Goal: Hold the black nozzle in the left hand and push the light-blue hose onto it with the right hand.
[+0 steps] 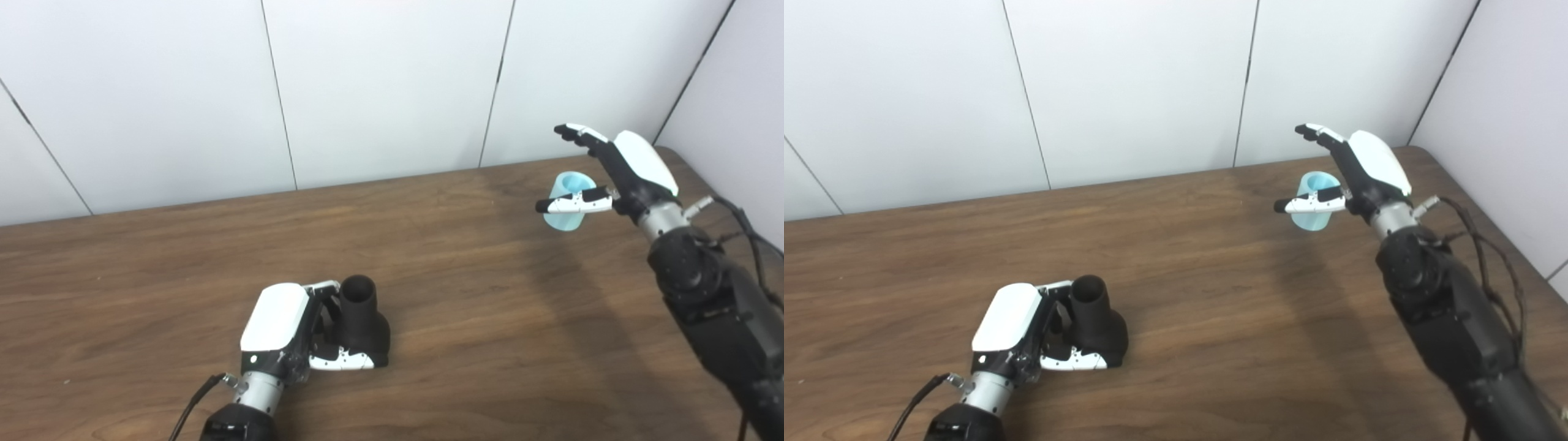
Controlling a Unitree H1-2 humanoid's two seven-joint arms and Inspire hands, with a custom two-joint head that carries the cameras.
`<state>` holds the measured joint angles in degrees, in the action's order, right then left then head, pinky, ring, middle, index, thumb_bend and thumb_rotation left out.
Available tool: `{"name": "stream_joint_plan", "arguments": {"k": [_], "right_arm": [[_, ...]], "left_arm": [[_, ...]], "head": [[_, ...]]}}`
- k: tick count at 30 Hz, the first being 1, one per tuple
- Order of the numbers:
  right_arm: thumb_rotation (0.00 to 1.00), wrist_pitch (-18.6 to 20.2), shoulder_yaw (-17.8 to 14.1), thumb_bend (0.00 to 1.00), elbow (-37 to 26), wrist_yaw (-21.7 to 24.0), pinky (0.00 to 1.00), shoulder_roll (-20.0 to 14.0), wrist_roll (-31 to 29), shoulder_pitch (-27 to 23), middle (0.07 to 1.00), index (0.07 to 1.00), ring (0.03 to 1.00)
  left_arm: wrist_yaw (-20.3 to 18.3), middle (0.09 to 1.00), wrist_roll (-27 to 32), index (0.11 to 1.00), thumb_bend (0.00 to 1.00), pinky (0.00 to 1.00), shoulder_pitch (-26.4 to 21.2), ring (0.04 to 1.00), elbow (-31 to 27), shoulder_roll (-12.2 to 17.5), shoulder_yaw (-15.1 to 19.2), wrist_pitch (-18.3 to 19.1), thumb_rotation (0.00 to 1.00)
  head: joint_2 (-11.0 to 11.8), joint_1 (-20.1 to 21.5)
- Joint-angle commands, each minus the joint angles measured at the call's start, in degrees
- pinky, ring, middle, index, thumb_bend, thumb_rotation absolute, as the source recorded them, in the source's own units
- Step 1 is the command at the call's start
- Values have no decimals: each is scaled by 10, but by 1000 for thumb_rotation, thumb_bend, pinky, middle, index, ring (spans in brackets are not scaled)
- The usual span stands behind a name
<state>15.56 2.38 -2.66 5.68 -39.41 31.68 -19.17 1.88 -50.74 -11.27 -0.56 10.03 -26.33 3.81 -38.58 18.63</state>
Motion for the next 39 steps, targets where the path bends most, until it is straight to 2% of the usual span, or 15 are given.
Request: {"name": "stream_joint_plan", "arguments": {"k": [1,3,6,10,15,18,22,24,28,35,39], "right_arm": [[300,-15,6,760,10,2,850,-30,34,-32,882,874,901],[254,-21,18,816,36,5,832,-40,53,-46,879,863,901],[233,-19,32,859,68,23,905,-54,68,-66,896,866,927],[232,-18,45,879,106,39,927,-59,77,-91,900,859,934],[254,5,62,873,122,78,933,-57,91,-112,894,860,942],[261,13,65,895,130,84,861,-51,94,-119,869,842,909],[188,0,61,934,142,67,666,-42,88,-118,813,815,783],[161,-3,56,930,142,69,636,-38,77,-116,803,812,754],[136,-12,54,924,157,67,620,-34,68,-118,778,802,712],[114,-13,56,907,177,71,604,-33,66,-127,762,782,693],[99,-20,55,892,186,67,630,-32,61,-127,765,772,706]], "left_arm": [[-20,476,-5,486,525,270,8,333,19,13,-4,2,0],[-21,477,-6,486,525,273,7,334,18,14,-3,2,0],[-23,476,-5,486,525,272,8,332,18,13,-1,6,0],[-25,476,-4,486,525,263,9,329,17,13,0,6,0],[-24,476,-7,486,525,264,10,330,14,17,-2,2,0],[-29,476,-9,486,526,271,9,333,11,18,-2,7,0],[-34,476,-9,486,526,284,7,338,11,17,-1,11,0],[-32,476,-7,486,525,282,6,337,16,17,-1,9,0],[-28,476,-6,486,526,280,4,338,23,17,0,7,0],[-28,476,-2,486,525,285,4,340,25,20,2,2,0],[-30,476,-3,486,525,286,3,342,23,22,2,3,0]], "head": [[-1,-1],[-1,-3],[0,-6],[-1,-7],[-2,-6],[-3,-6],[-4,-6],[-4,-7],[-2,-5],[-3,-5],[-3,-4]]}}
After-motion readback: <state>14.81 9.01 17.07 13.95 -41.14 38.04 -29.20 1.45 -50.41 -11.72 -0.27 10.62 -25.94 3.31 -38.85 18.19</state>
